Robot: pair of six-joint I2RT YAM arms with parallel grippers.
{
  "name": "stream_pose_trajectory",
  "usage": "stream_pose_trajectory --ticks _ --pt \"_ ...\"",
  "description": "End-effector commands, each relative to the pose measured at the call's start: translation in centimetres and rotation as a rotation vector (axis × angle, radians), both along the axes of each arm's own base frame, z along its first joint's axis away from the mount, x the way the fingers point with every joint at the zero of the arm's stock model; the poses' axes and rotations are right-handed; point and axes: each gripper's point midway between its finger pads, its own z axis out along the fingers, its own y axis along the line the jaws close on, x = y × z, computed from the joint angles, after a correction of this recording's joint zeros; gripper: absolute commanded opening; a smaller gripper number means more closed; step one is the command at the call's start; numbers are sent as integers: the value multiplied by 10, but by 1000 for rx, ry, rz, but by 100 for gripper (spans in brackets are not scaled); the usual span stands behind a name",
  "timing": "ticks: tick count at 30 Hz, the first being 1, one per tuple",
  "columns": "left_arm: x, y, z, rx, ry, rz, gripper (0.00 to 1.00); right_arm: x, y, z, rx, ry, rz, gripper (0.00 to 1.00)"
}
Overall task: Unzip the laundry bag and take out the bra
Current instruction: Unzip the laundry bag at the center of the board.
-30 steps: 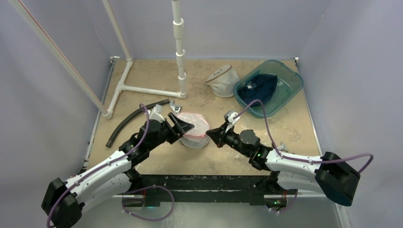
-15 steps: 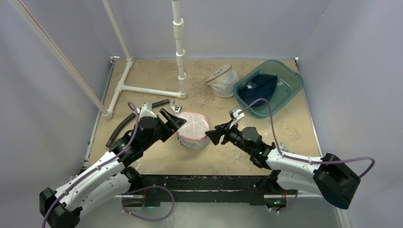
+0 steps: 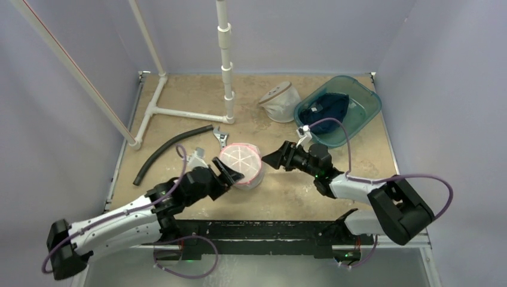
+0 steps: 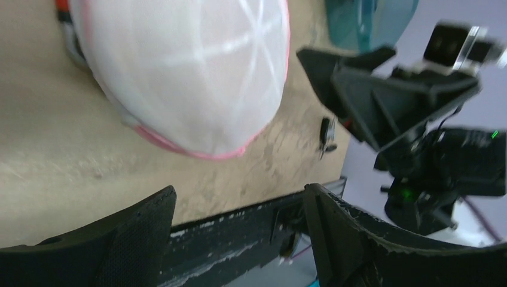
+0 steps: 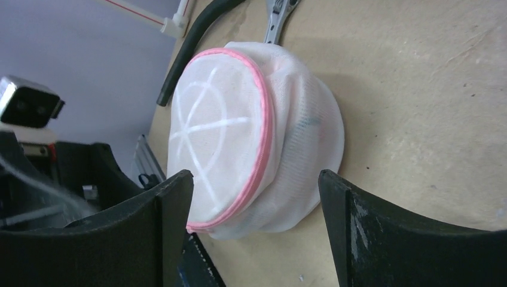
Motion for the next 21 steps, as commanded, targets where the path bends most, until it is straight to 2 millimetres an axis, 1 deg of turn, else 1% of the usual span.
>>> stream_pose_trajectory --ticks 1,3,5,7,11,12,13,15,17,18,21 --pt "-6 -38 13 -86 -29 3 76 2 20 30 110 -4 82 79" --pt "-7 -43 8 -82 -28 0 76 4 23 30 111 -4 87 78" --pt "-7 -44 5 -90 -28 12 76 8 25 29 105 2 86 76" --pt "-3 -38 2 -87 -39 53 76 13 28 25 94 13 87 73" --pt "5 -30 -5 -74 -55 112 75 21 34 15 83 53 94 62" --pt "6 -29 -7 -71 -54 118 74 23 35 8 67 79 92 61" --pt "7 -29 -8 -65 -54 121 74 24 36 5 63 89 93 61" --pt "8 -30 -12 -56 -54 122 74 25 38 2 56 102 96 60" --pt "8 -30 -15 -54 -58 121 75 25 40 1 53 113 108 57" --pt "9 -31 -17 -55 -59 121 74 25 41 -1 50 124 113 55" --pt "10 -31 -20 -54 -77 116 74 21 43 1 62 131 131 42"
